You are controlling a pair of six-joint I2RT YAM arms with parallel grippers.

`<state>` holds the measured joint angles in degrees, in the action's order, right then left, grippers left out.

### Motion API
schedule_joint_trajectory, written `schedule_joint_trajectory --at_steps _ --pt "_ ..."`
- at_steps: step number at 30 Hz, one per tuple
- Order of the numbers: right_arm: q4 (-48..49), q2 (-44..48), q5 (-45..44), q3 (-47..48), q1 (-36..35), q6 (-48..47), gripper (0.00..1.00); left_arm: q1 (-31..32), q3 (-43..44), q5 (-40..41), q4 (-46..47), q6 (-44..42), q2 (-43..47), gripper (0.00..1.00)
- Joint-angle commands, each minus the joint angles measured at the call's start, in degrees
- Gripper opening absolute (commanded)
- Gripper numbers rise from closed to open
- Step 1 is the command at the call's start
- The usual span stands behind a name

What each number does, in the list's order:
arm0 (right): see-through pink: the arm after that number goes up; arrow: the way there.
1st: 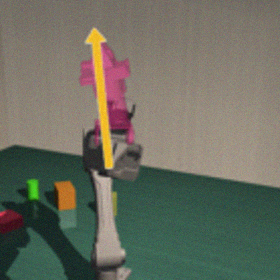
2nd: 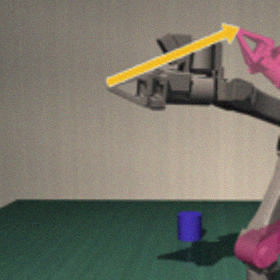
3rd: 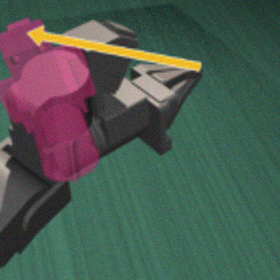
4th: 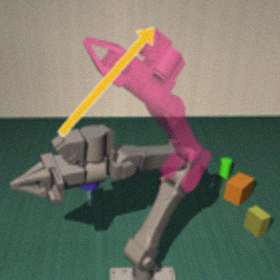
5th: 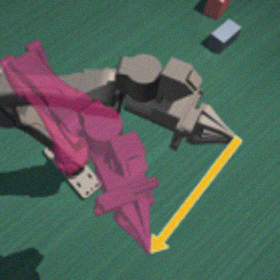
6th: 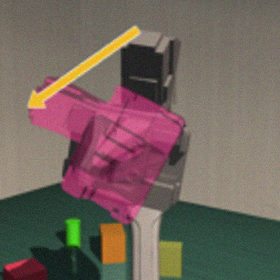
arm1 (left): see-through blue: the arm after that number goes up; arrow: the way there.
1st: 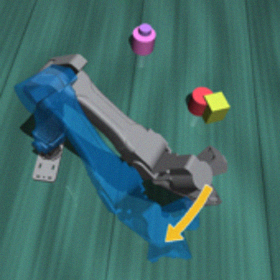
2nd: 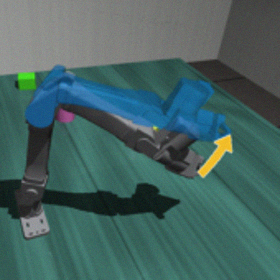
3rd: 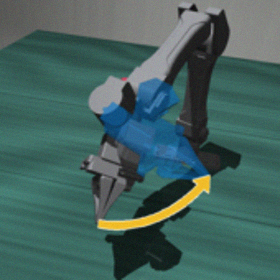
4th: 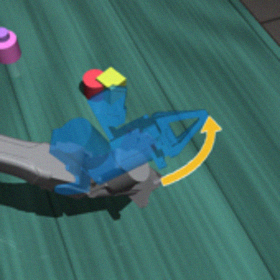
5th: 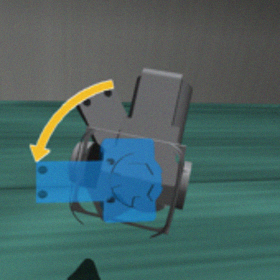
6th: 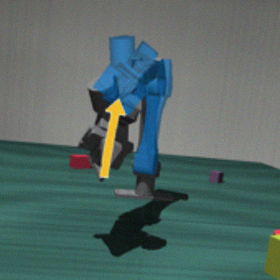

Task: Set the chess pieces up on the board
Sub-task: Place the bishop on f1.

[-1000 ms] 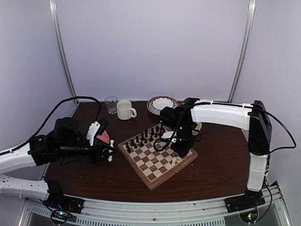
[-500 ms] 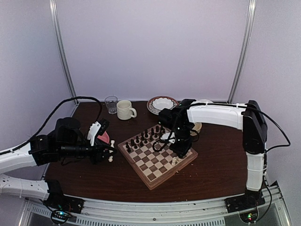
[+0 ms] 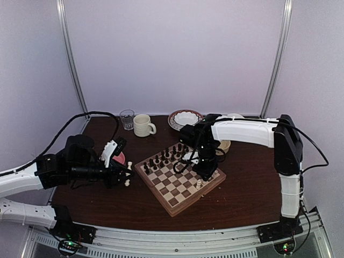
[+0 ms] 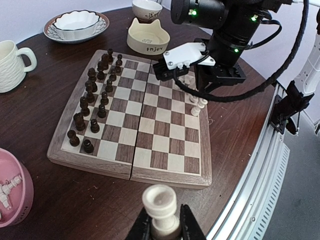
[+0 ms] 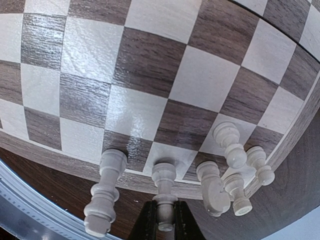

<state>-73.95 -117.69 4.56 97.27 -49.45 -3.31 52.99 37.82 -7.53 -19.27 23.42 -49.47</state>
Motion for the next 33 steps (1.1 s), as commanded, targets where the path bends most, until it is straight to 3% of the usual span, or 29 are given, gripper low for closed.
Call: schedule_joint_trajectory --at_steps 1,13,20,33 --pt "-0.3 -1.0 0.4 1.5 0.5 -0.7 0.06 0.0 -0.5 -0.6 3.2 -1.1 -0.1 0.07" --pt "0.4 -1.1 -0.2 2.0 0.5 -0.7 0.17 0.0 -0.5 -0.7 3.2 -1.0 -0.2 0.07" --pt "0.9 -0.7 -0.6 2.2 0.6 -0.6 0.32 0.0 -0.5 -0.9 3.2 -0.9 -0.3 0.07" --pt "2.8 4.3 -0.9 2.4 0.6 0.5 0.29 0.0 -0.3 -1.3 3.4 -0.8 -0.7 0.07"
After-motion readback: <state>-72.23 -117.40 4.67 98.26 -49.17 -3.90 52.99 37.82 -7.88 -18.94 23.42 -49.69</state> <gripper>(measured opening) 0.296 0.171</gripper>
